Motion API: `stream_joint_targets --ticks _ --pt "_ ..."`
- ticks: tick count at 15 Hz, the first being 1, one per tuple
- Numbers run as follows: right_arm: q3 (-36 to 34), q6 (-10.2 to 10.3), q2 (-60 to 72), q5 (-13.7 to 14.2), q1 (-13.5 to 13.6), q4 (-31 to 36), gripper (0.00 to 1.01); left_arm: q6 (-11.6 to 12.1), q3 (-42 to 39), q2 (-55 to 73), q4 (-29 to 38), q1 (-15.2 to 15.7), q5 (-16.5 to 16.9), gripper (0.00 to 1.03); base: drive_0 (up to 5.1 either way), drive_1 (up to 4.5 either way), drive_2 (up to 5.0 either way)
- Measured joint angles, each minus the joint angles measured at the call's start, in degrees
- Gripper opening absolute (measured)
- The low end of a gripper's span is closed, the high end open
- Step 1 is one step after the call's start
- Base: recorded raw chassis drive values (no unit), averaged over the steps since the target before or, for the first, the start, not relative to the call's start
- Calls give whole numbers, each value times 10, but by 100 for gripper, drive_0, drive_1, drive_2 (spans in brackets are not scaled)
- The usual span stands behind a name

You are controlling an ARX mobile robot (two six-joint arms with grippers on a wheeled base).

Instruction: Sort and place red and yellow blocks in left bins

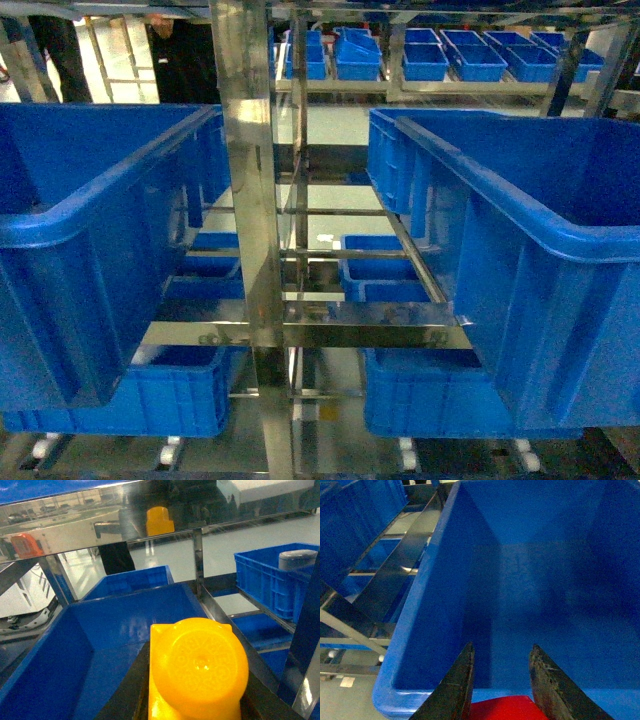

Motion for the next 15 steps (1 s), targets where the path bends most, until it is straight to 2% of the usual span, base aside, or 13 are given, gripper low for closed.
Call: stream_joint_targets --ticks 2,6,9,13,15 --pt "7 5 18 7 6 7 27 0 0 0 0 0 0 27 0 0 0" --pt "54 4 94 16 1 14 27 0 0 0 0 0 0 27 0 0 0" --pt "113 -11 155 24 -9 38 27 0 0 0 0 0 0 27 0 0 0" --pt "154 -42 250 37 -6 62 27 0 0 0 0 0 0 27 0 0 0" --pt "155 -45 263 46 -1 68 27 0 0 0 0 0 0 27 0 0 0"
